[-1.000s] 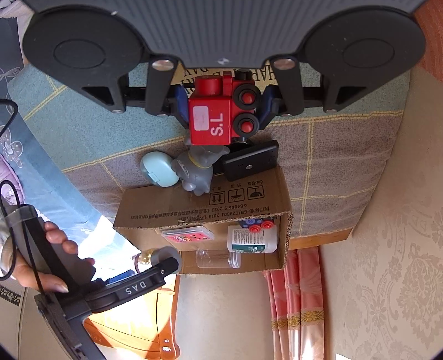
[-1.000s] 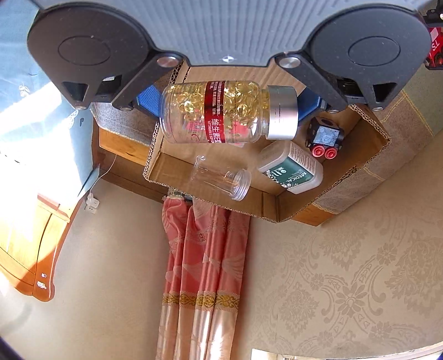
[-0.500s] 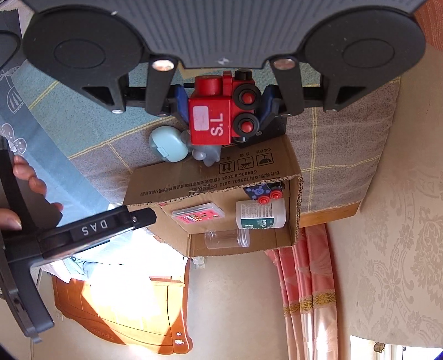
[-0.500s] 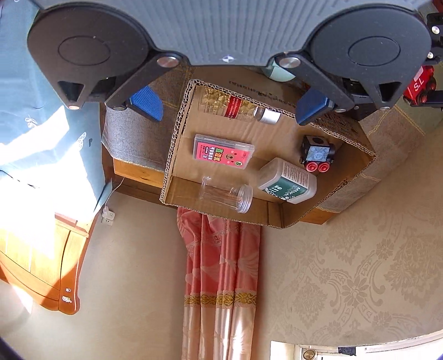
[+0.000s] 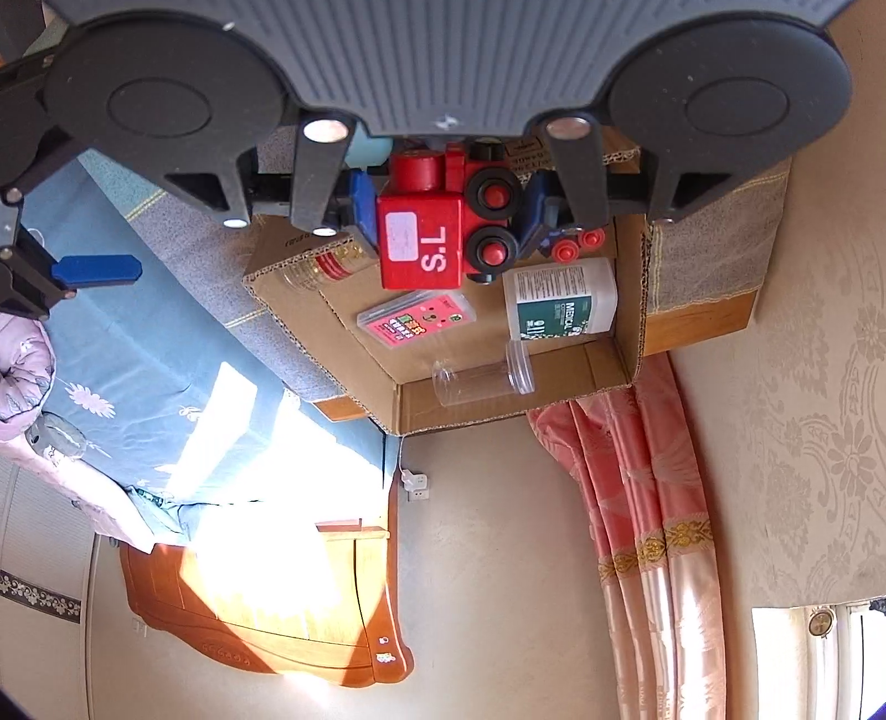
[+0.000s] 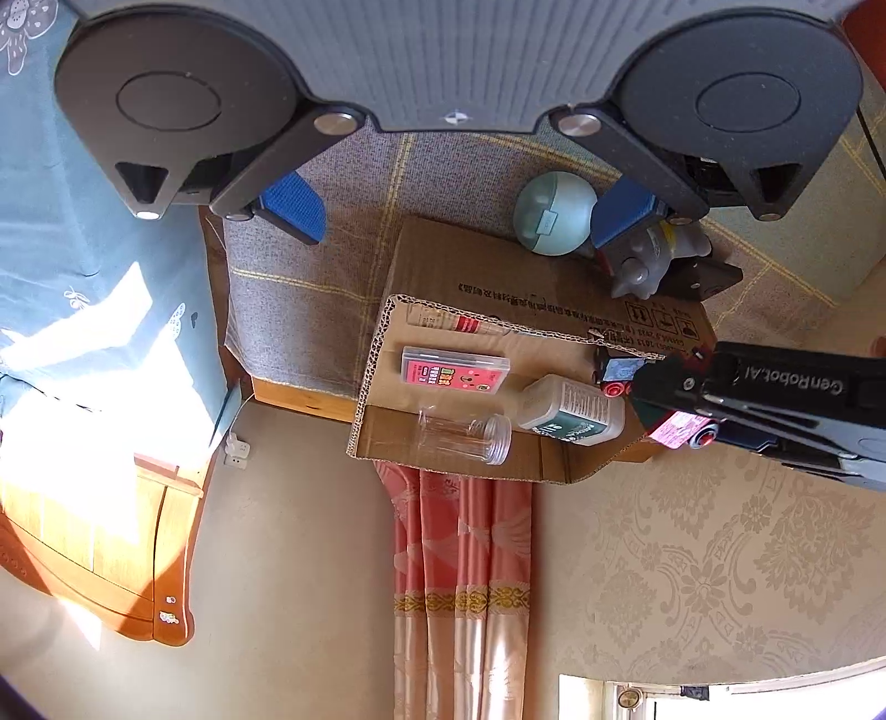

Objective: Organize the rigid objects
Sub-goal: 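Lower the red train into the box and open the left gripper, then move left gripper to the black square device while right gripper approaches the light blue case, then grasp the black device with left gripper while right gripper grasps the light blue case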

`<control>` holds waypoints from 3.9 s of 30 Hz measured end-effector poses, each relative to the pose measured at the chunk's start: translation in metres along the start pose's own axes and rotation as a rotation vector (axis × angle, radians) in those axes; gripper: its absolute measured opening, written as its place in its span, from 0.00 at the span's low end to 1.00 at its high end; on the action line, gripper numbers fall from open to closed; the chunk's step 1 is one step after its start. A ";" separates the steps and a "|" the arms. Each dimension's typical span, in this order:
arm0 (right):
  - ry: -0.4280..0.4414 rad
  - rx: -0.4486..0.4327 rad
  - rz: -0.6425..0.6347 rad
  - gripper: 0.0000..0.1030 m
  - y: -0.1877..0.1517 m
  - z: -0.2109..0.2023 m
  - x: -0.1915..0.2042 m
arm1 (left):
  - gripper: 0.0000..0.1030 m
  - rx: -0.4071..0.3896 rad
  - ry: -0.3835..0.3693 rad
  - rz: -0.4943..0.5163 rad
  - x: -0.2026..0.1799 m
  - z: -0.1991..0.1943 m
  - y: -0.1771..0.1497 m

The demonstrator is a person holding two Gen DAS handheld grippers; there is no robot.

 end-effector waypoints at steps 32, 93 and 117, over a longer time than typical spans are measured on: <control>0.032 0.013 0.059 1.00 -0.005 -0.001 0.001 | 0.99 0.003 0.151 -0.103 0.041 -0.009 -0.018; -0.070 0.147 0.062 1.00 -0.044 0.095 0.014 | 1.00 0.214 0.091 -0.233 0.114 0.039 -0.127; -0.060 0.095 0.050 1.00 -0.047 0.093 0.015 | 0.79 0.159 0.096 -0.174 0.103 0.039 -0.122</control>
Point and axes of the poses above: each gripper's, at about its wrist camera, not at the fingertips, and z roughly the way its jaws point, x to its left, y to its top, the point moved 6 cm from there along z, roughly the way its jaws point, and after that the axes turned 1 degree about -y, right-handed, at the moved point
